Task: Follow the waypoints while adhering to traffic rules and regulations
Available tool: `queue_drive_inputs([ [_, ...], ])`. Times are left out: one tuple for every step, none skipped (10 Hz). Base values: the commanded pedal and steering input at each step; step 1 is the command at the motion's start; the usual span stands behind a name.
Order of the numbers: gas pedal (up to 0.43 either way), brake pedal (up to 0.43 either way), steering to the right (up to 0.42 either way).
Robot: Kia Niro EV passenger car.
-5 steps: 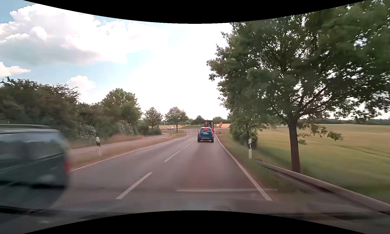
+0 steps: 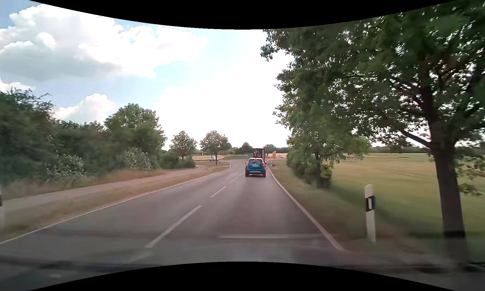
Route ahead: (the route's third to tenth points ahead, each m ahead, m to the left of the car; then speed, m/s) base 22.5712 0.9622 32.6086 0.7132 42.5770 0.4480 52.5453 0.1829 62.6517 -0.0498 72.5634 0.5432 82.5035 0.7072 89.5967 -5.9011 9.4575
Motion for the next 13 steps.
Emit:
queue_drive_inputs([
  [0.000, 0.000, 0.006],
  [0.000, 0.000, 0.006],
  [0.000, 0.000, 0.005],
  [0.000, 0.000, 0.005],
  [0.000, 0.000, 0.005],
  [0.000, 0.000, 0.005],
  [0.000, 0.000, 0.004],
  [0.000, 0.000, 0.004],
  [0.000, 0.000, 0.003],
  [0.000, 0.000, 0.002],
  [0.000, 0.000, 0.002],
  [0.000, 0.000, 0.002],
  [0.000, 0.000, 0.001],
])
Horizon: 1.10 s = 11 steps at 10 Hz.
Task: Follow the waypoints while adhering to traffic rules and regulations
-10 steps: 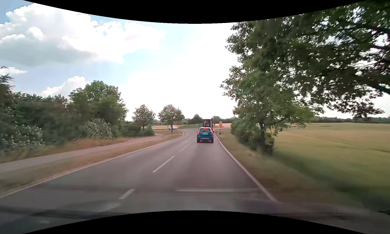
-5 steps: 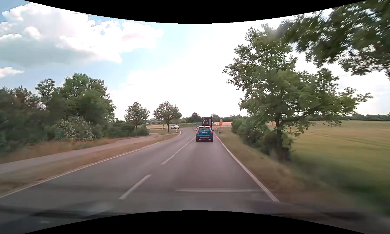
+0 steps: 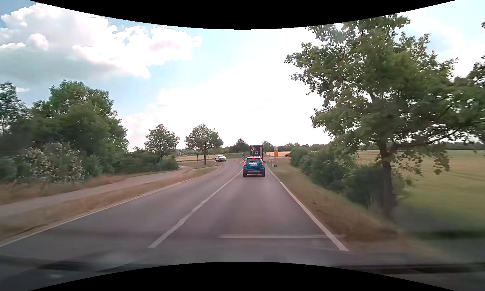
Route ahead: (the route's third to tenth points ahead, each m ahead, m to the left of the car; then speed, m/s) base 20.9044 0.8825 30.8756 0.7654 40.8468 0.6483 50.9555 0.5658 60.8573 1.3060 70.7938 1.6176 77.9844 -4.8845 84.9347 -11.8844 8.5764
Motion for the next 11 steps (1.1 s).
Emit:
queue_drive_inputs([
  [0.000, 0.043, 0.002],
  [0.000, 0.098, 0.002],
  [0.000, 0.116, 0.002],
  [0.000, 0.128, 0.002],
  [0.000, 0.146, 0.002],
  [0.000, 0.165, 0.002],
  [0.000, 0.171, 0.001],
  [0.000, 0.177, 0.001],
  [0.000, 0.183, 0.001],
  [0.000, 0.183, 0.000],
  [0.000, 0.183, -0.001],
])
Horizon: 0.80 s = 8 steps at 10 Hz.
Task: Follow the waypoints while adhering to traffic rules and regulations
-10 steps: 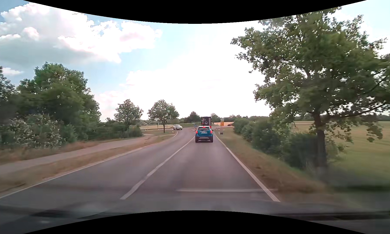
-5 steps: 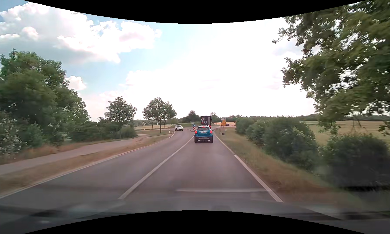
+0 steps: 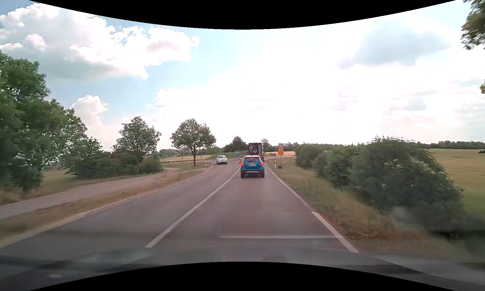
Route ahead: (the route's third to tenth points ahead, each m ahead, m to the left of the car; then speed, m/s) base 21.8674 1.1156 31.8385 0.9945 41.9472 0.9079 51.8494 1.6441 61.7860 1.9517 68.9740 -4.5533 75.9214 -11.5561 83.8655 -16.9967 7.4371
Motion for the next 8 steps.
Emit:
queue_drive_inputs([
  [0.000, 0.171, -0.002],
  [0.000, 0.159, -0.003],
  [0.000, 0.140, -0.002],
  [0.000, 0.104, -0.002],
  [0.000, 0.079, -0.003],
  [0.000, 0.049, -0.003],
  [0.000, 0.000, -0.002],
  [0.000, 0.000, -0.003],
])
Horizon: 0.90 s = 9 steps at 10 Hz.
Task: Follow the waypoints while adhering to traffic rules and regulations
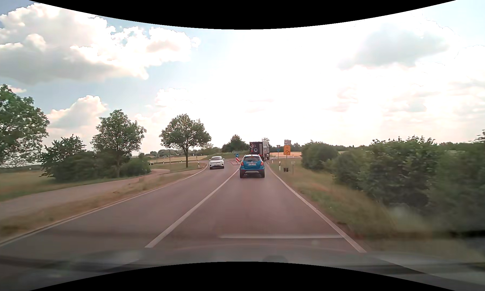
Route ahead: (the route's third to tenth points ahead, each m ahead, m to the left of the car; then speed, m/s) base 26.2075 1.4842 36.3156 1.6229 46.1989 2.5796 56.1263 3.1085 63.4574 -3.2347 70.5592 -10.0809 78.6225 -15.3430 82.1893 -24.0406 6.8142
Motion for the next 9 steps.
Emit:
queue_drive_inputs([
  [0.000, 0.000, -0.002],
  [0.000, 0.000, -0.002],
  [0.028, 0.000, -0.002],
  [0.087, 0.000, -0.003],
  [0.138, 0.000, -0.003],
  [0.150, 0.000, -0.003],
  [0.150, 0.000, -0.003],
  [0.150, 0.000, -0.003],
  [0.150, 0.000, -0.002],
])
